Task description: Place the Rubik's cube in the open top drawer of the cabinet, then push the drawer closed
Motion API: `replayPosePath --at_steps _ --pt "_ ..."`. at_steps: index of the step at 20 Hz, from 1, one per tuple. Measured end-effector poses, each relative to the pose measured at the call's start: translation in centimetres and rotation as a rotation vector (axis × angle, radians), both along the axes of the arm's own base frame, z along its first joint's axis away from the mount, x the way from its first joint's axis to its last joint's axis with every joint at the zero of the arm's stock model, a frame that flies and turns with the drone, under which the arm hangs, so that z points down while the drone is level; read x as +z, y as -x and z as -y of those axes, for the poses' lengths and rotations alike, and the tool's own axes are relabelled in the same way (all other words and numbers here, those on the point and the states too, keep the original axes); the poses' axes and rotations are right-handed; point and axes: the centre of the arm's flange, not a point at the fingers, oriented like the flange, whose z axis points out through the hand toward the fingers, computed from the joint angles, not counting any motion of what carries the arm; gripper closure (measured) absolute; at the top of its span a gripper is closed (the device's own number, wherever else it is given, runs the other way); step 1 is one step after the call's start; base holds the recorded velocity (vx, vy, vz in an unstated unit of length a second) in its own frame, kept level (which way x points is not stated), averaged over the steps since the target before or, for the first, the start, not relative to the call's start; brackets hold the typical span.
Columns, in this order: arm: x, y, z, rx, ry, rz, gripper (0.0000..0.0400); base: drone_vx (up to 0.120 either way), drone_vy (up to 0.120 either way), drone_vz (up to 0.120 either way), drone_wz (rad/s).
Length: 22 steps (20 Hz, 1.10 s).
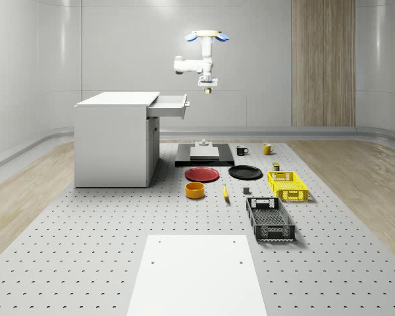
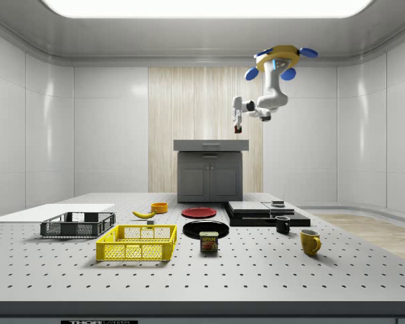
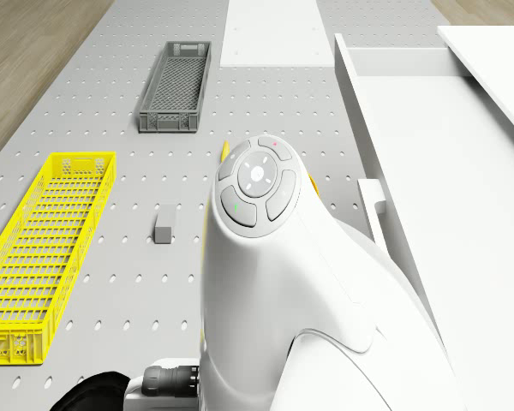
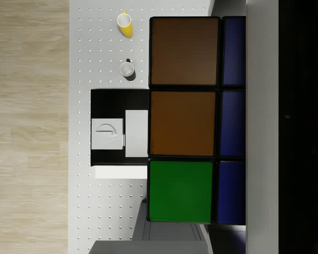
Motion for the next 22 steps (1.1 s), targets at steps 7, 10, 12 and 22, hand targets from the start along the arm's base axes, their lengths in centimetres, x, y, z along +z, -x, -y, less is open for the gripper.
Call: replayPosePath --at_steps 7,10,12,22 --pt "0.00 0.00 0.00 0.000 0.000 0.000 0.0080 0.000 -0.120 0.000 0.000" --pt "0.00 0.00 0.00 0.000 0.000 0.000 0.0080 0.000 -0.120 0.000 0.000" --pt "0.00 0.00 0.00 0.000 0.000 0.000 0.0080 0.000 -0.120 0.000 0.000" --pt "0.00 0.00 0.00 0.000 0.000 0.000 0.0080 0.000 -0.120 0.000 0.000"
